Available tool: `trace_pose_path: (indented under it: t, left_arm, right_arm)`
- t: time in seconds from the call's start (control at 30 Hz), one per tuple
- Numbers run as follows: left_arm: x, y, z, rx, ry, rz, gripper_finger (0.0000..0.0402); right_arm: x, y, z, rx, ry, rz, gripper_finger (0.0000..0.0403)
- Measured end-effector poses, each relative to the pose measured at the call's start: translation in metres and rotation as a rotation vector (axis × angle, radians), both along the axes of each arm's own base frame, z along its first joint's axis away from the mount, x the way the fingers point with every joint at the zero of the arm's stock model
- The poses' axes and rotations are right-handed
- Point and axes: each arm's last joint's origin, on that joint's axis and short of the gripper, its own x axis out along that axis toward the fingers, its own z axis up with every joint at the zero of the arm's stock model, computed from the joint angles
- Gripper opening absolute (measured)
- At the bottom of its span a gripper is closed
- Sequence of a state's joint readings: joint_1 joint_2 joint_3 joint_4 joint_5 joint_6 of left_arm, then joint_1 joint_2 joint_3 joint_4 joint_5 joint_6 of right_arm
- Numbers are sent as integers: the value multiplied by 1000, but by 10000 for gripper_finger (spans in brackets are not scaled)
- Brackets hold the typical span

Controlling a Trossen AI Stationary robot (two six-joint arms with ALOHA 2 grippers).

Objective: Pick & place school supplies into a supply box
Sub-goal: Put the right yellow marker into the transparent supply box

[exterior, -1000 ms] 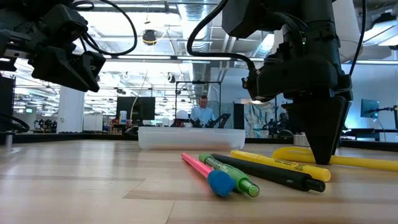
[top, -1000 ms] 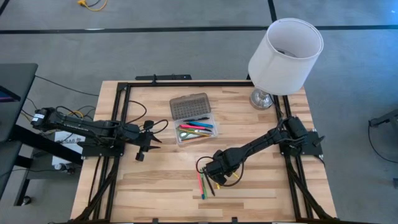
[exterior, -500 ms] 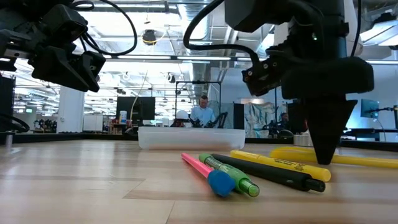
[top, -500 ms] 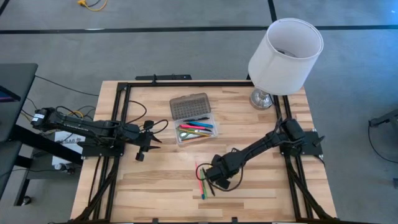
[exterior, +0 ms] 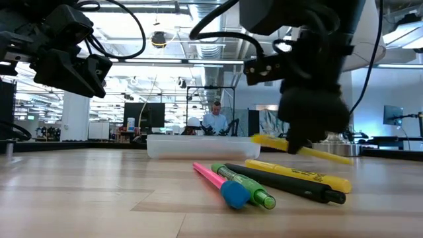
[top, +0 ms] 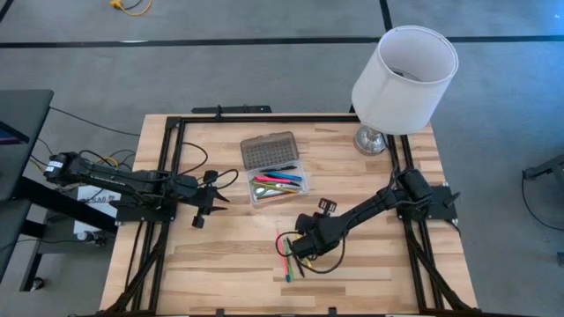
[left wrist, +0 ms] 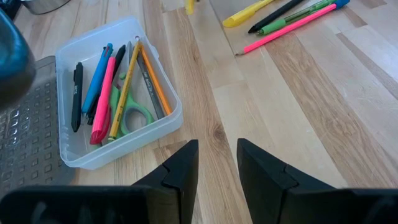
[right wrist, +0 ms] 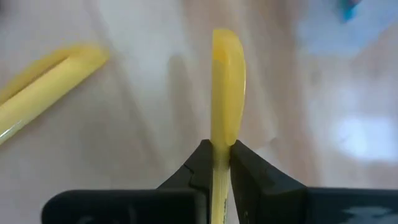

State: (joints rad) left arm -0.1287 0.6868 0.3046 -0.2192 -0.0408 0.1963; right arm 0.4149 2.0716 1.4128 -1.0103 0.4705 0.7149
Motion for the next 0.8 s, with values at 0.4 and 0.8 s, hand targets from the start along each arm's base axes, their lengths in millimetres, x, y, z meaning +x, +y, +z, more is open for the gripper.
trace_pose_path:
  t: [0.4, 0.8]
  left_arm:
    - [0, 0, 0, -1, 0, 1, 105]
    - [0, 0, 0, -1, 1, 1, 105]
  right_arm:
    - [4, -5, 7, -301, -103, 85, 22]
    - [23, -25, 12, -481, -167, 146, 23]
